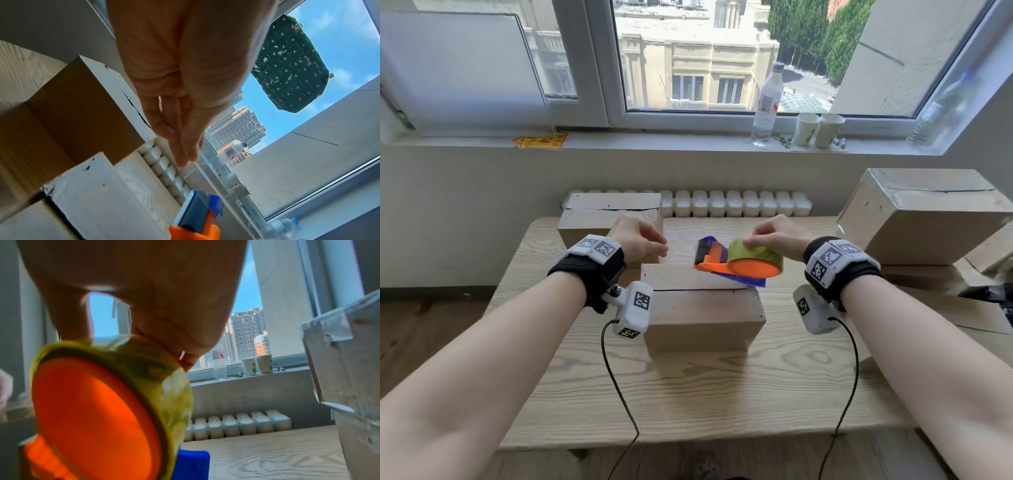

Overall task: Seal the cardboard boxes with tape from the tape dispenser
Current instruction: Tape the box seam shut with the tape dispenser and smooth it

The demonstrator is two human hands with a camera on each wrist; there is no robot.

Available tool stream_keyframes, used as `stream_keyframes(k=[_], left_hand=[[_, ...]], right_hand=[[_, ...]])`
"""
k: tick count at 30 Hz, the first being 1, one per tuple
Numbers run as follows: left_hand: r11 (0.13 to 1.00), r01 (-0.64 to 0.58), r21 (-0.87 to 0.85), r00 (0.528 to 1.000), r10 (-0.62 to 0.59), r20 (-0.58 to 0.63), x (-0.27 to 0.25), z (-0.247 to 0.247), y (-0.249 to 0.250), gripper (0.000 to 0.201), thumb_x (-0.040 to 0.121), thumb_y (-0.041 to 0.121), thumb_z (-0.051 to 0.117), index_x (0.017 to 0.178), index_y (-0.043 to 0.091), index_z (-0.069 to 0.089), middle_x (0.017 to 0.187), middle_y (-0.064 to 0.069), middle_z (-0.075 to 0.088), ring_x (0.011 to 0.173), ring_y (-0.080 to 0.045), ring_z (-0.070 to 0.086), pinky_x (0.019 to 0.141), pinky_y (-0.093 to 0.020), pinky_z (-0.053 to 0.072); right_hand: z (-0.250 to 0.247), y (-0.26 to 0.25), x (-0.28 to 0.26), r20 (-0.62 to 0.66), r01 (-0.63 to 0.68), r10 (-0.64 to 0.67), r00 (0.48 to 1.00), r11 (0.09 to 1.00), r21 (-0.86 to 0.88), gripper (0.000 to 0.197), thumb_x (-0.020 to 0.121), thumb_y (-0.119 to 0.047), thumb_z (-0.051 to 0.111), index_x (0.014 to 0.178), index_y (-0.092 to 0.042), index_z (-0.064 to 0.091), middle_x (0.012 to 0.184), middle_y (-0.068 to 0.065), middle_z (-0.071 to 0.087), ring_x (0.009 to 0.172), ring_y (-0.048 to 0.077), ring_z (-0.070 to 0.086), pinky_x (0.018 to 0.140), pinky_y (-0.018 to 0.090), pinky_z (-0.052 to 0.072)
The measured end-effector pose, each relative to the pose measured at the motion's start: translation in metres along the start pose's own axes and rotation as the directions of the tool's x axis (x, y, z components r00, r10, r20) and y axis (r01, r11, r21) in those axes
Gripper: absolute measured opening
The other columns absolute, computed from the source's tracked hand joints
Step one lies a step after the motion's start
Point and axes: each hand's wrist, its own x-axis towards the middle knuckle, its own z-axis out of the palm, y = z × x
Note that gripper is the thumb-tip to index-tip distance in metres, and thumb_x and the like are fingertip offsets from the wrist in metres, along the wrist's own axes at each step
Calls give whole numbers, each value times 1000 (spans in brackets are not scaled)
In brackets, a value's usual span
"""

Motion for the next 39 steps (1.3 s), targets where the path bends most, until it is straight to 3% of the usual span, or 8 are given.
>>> stream_keyframes(k=[8,14,17,22,27,30,35,39], left_hand=[[997,29,77,999,-28,-16,11,-4,-2,12,69,17,82,77,17,74,81,3,71,82,-9,63,80,-25,48],[990,57,129,997,-50,-57,10,-11,-12,13,71,16,81,81,14,74,80,1,68,79,-10,58,72,-23,42],[986,88,139,996,-84,-37,7,-11,-22,13,70,18,81,82,16,74,83,0,69,85,-11,59,77,-25,43],[978,127,165,992,-123,-34,5,-6,-35,11,69,14,82,76,16,74,81,-2,70,84,-14,61,77,-26,46],[969,195,152,981,-191,-45,2,-2,-58,12,65,13,84,73,16,75,80,-3,70,85,-17,62,82,-30,50],[969,222,106,975,-218,-45,-2,2,-71,13,64,12,85,71,16,74,78,-4,70,83,-18,63,86,-32,51],[954,297,50,955,-296,-30,-5,4,-88,14,65,8,83,67,17,74,79,-9,71,77,-18,62,87,-34,53],[941,340,1,940,-339,-36,-6,8,-97,13,68,2,80,69,12,72,78,-13,71,71,-18,62,77,-30,55]], right_hand=[[-16,19,-4,-36,-56,54,998,996,-65,33,86,-44,62,82,-12,68,82,1,61,77,18,57,63,28,43],[-29,42,-14,-113,-145,125,986,970,-194,44,84,-53,61,80,-10,68,79,4,64,74,18,58,60,29,43],[-36,60,-18,-74,-151,142,987,979,-139,32,88,-45,59,75,-16,65,84,6,62,84,26,59,70,35,46],[-37,77,-22,-103,-226,206,973,941,-253,50,80,-56,64,64,-9,60,65,5,58,67,21,55,61,30,40],[-31,89,-23,-40,-233,230,972,944,-233,35,91,-40,56,70,-12,62,69,1,52,77,23,51,60,29,36],[-22,85,-17,-13,-239,249,968,912,-333,38,89,-47,56,62,-20,56,68,-3,51,77,20,51,59,28,34],[-4,87,0,14,-243,286,958,837,-490,48,80,-64,54,62,-20,64,75,3,65,79,21,59,72,32,49],[7,80,6,34,-251,302,953,844,-473,47,83,-56,58,56,-17,57,61,-1,56,64,14,52,54,25,36]])
